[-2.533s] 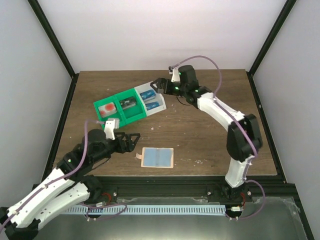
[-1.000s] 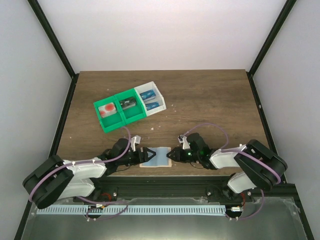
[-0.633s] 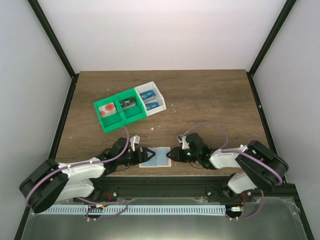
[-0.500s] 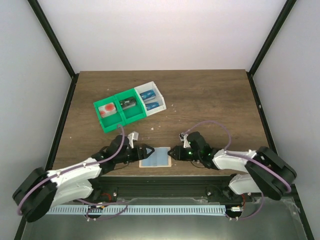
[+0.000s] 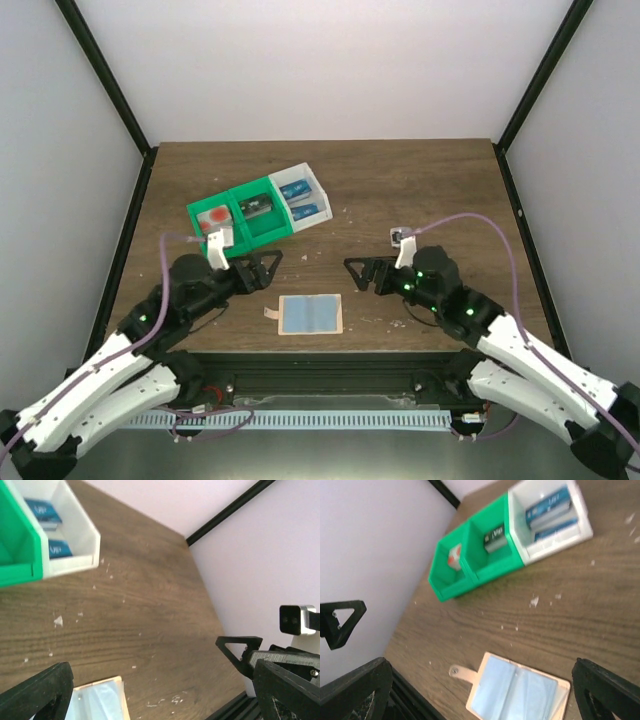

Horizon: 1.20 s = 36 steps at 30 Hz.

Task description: Take the credit cards out of the card holder

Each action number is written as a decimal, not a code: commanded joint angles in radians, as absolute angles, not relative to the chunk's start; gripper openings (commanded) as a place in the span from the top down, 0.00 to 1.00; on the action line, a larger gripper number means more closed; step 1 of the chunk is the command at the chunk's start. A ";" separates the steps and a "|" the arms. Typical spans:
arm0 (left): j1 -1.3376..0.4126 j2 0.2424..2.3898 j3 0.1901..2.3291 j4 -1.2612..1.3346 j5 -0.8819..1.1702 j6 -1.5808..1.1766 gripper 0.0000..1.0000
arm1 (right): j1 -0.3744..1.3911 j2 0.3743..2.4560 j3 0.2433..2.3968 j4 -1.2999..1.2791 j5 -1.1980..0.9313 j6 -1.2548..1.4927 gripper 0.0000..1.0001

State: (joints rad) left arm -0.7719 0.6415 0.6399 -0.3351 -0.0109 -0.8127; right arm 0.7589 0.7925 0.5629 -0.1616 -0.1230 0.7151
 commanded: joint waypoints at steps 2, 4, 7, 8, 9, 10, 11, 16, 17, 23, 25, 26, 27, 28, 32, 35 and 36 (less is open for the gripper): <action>-0.768 0.566 0.742 -0.478 -0.093 -0.749 0.00 | 0.763 0.682 0.685 -0.365 0.015 0.677 0.00; -0.768 0.538 0.762 -0.486 -0.093 -0.739 0.00 | 0.762 0.651 0.703 -0.393 0.021 0.685 0.00; -0.768 0.493 0.774 -0.474 -0.076 -0.729 0.00 | 0.762 0.610 0.717 -0.412 0.024 0.702 0.00; -0.768 0.480 0.774 -0.467 -0.070 -0.728 0.00 | 0.763 0.593 0.719 -0.415 0.025 0.705 0.00; -0.767 0.467 0.772 -0.459 -0.064 -0.727 0.00 | 0.763 0.585 0.720 -0.417 0.029 0.706 0.00; -0.768 0.456 0.770 -0.453 -0.061 -0.727 0.00 | 0.763 0.578 0.720 -0.419 0.036 0.708 0.00; -0.768 0.448 0.767 -0.446 -0.057 -0.729 0.00 | 0.762 0.574 0.722 -0.421 0.041 0.710 0.00; -0.767 0.428 0.743 -0.439 -0.046 -0.746 0.00 | 0.762 0.564 0.729 -0.420 0.047 0.717 0.00; -0.767 0.427 0.736 -0.438 -0.046 -0.749 0.00 | 0.762 0.566 0.730 -0.420 0.044 0.719 0.00; -0.768 0.421 0.707 -0.425 -0.037 -0.745 0.00 | 0.763 0.565 0.717 -0.411 0.031 0.732 0.00; -0.767 0.417 0.701 -0.419 -0.043 -0.745 0.00 | 0.763 0.563 0.713 -0.408 0.030 0.732 0.00; -0.767 0.416 0.700 -0.417 -0.044 -0.746 0.00 | 0.763 0.563 0.711 -0.408 0.032 0.732 0.00; -0.768 0.416 0.700 -0.416 -0.042 -0.746 0.00 | 0.763 0.563 0.712 -0.407 0.033 0.731 0.00; -0.767 0.416 0.698 -0.416 -0.040 -0.743 0.00 | 0.762 0.563 0.711 -0.406 0.034 0.729 0.00; -0.767 0.411 0.690 -0.414 -0.041 -0.745 0.00 | 0.761 0.552 0.711 -0.366 0.008 0.721 0.00; -0.768 0.414 0.688 -0.405 -0.034 -0.746 0.00 | 0.762 0.544 0.713 -0.364 0.017 0.726 0.00; -0.767 0.416 0.686 -0.400 -0.031 -0.747 0.00 | 0.763 0.543 0.712 -0.367 0.023 0.729 0.00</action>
